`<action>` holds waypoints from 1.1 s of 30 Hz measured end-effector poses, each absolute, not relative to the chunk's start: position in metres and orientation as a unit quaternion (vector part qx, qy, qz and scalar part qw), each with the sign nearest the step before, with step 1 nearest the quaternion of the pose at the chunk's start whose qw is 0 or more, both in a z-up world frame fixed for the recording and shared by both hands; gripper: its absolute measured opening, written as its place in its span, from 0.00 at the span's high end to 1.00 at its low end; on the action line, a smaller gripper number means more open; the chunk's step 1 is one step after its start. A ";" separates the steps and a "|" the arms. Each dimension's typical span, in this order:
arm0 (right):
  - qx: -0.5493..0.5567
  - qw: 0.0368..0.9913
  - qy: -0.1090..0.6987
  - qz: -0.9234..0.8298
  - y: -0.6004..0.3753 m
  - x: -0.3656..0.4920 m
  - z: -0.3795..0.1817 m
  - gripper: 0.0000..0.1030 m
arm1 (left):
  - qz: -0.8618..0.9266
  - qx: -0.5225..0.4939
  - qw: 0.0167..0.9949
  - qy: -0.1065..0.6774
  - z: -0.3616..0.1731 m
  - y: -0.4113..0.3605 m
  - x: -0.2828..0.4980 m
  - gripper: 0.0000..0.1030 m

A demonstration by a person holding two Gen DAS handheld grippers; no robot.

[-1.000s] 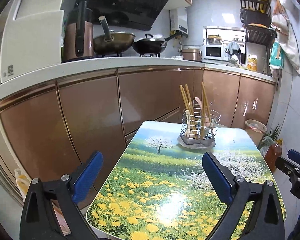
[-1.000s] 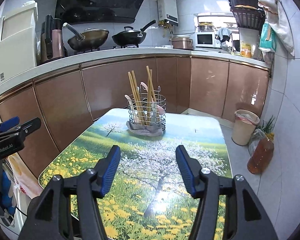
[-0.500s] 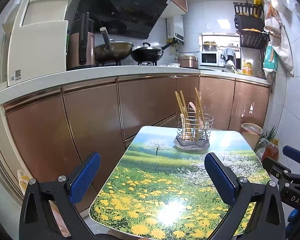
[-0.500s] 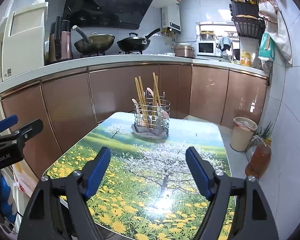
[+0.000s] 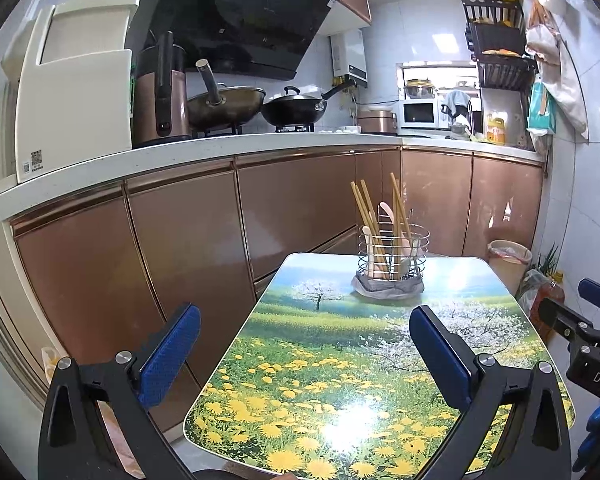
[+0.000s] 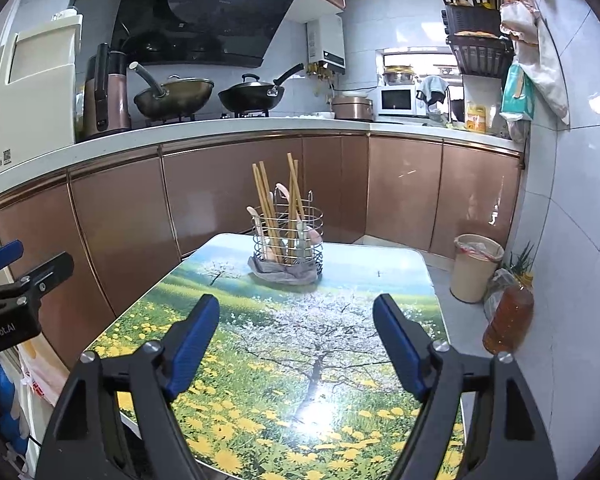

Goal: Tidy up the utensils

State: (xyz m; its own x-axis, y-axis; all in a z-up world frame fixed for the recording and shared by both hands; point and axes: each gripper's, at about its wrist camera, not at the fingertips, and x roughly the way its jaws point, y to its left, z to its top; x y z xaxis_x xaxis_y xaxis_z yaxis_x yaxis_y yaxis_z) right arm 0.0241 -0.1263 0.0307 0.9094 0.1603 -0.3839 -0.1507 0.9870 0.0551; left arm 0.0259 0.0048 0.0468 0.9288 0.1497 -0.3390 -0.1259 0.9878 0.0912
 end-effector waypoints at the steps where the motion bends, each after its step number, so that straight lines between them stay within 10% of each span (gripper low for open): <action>1: 0.012 0.977 0.197 0.078 -0.127 0.025 0.031 0.24 | 0.070 0.033 0.981 0.177 0.046 0.005 0.027 0.00; 33: 0.016 0.978 0.195 0.068 -0.141 0.042 0.024 0.24 | 0.073 0.029 0.979 0.186 0.046 0.008 0.046 0.00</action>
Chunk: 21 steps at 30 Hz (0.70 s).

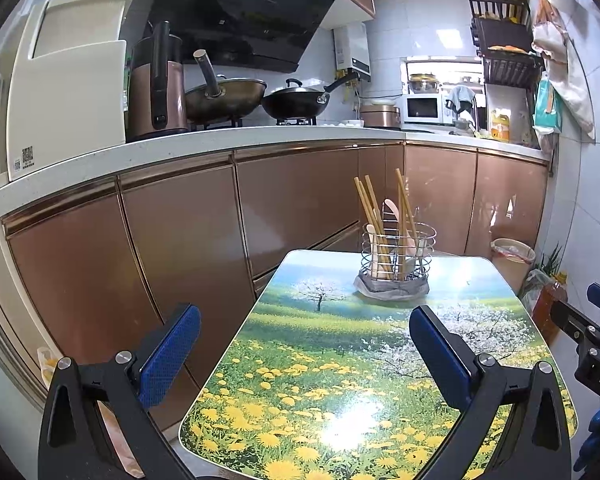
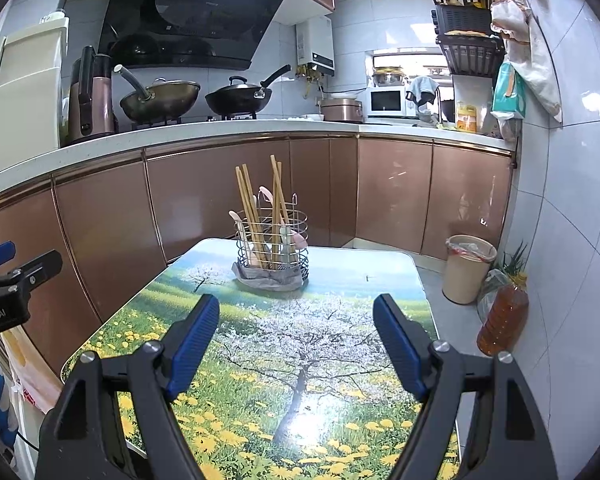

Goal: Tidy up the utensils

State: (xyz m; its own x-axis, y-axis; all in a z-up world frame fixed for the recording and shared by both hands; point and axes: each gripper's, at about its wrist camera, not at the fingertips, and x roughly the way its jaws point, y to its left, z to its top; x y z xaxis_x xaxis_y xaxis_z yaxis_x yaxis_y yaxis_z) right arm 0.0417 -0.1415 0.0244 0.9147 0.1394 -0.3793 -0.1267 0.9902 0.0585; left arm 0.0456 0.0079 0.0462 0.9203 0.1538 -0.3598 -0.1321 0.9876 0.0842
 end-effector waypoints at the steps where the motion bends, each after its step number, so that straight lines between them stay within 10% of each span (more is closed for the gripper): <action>1: 0.015 0.978 0.195 0.068 -0.141 0.042 0.024 0.24 | 0.073 0.028 0.979 0.186 0.046 0.009 0.046 0.00; 21: 0.011 0.979 0.193 0.070 -0.137 0.041 0.022 0.24 | 0.073 0.025 0.979 0.187 0.042 0.007 0.046 0.00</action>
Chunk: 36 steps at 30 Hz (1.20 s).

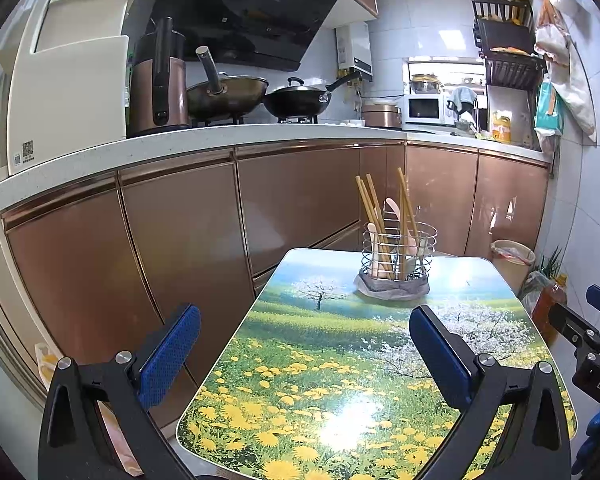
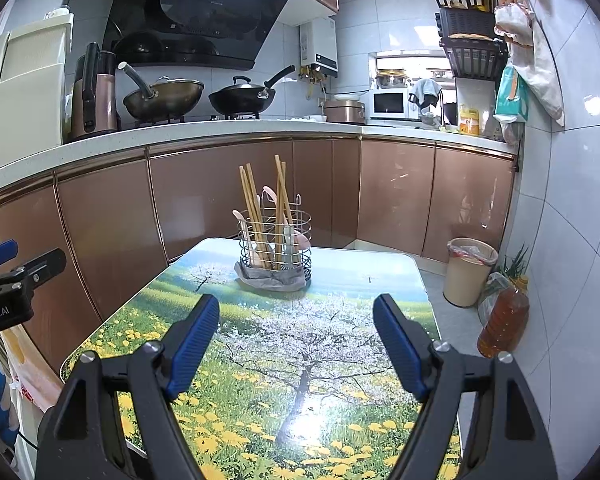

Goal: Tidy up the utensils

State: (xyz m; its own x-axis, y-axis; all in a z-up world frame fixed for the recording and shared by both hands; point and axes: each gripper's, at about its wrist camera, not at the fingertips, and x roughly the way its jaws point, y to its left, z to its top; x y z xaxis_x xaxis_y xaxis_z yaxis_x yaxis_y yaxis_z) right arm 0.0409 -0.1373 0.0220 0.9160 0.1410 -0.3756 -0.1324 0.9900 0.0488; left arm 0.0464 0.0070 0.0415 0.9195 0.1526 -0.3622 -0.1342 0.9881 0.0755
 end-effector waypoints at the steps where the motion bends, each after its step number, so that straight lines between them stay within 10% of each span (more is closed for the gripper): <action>1: 0.011 0.979 0.194 0.069 -0.137 0.041 0.022 0.24 | 0.073 0.025 0.979 0.187 0.041 0.007 0.047 0.00; 36: 0.012 0.978 0.198 0.059 -0.148 0.043 0.015 0.24 | 0.073 0.025 0.979 0.189 0.037 0.006 0.045 0.00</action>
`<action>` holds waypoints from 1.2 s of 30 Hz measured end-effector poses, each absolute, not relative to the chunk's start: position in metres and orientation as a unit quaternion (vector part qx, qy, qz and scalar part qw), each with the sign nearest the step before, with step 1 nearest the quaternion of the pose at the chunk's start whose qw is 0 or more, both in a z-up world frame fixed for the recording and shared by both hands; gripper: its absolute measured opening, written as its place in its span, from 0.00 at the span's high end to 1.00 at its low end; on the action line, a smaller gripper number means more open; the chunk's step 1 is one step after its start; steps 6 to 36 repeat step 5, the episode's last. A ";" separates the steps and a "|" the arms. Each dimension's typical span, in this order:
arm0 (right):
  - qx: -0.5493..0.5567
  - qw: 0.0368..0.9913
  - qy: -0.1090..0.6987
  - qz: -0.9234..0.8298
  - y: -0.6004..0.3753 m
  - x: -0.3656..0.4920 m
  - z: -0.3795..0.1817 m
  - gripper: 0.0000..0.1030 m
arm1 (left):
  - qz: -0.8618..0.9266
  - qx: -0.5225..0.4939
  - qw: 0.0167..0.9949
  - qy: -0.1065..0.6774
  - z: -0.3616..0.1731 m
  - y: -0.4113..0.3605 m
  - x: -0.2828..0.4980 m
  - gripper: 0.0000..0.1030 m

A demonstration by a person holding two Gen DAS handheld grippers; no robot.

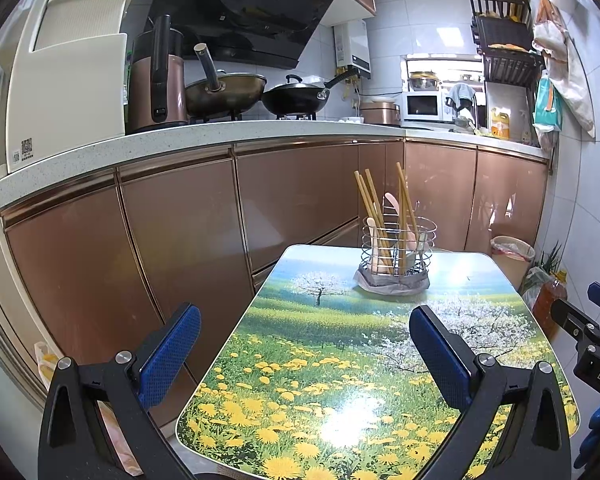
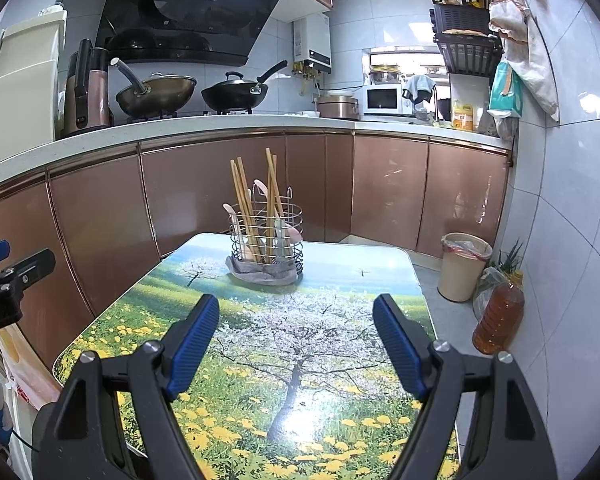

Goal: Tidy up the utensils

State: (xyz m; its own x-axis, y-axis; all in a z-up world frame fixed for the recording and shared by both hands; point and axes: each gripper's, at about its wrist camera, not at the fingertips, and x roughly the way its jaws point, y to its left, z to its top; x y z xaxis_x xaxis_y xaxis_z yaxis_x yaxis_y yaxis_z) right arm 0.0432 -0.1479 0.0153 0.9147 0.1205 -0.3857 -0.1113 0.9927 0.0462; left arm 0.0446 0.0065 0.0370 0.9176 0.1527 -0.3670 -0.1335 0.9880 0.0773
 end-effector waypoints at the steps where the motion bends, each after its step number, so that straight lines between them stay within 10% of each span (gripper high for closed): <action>1: 0.011 0.978 0.198 0.059 -0.148 0.043 0.015 0.24 | 0.073 0.026 0.979 0.189 0.037 0.007 0.045 0.00; 36: 0.011 0.978 0.198 0.059 -0.150 0.043 0.015 0.24 | 0.074 0.024 0.979 0.191 0.036 0.007 0.044 0.00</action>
